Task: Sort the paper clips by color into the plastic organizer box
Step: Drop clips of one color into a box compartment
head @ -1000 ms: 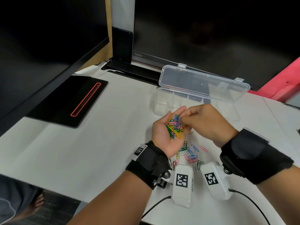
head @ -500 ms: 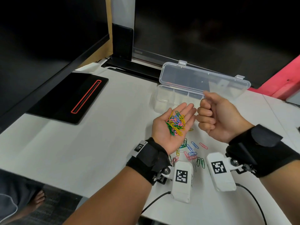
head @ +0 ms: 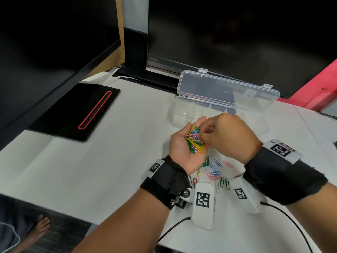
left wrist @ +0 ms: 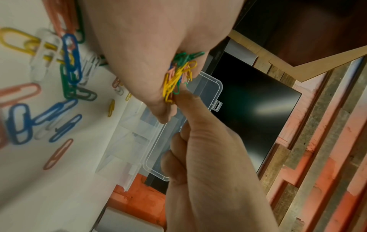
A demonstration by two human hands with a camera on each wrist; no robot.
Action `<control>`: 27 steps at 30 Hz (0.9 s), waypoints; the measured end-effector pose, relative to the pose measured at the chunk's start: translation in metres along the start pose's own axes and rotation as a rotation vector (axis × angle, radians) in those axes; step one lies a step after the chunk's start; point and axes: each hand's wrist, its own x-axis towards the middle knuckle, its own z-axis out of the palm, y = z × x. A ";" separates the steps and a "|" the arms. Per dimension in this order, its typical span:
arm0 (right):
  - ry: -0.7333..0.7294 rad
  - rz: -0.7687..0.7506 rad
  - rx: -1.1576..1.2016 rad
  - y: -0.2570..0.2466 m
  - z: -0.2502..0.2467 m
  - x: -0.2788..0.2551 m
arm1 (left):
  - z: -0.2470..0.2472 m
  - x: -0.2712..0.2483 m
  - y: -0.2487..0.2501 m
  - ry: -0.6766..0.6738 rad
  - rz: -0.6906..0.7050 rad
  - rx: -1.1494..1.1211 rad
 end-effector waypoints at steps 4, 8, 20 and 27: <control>-0.039 0.047 0.259 0.001 0.001 0.002 | 0.002 0.000 0.000 -0.013 0.007 -0.008; -0.107 0.175 0.773 0.000 -0.006 -0.002 | 0.005 -0.001 0.001 0.004 0.014 -0.044; -0.181 0.379 1.460 0.016 -0.017 0.005 | 0.003 0.000 0.002 0.018 0.013 -0.036; -0.145 -0.015 0.403 -0.005 -0.007 -0.002 | 0.002 -0.001 0.002 0.038 0.000 -0.041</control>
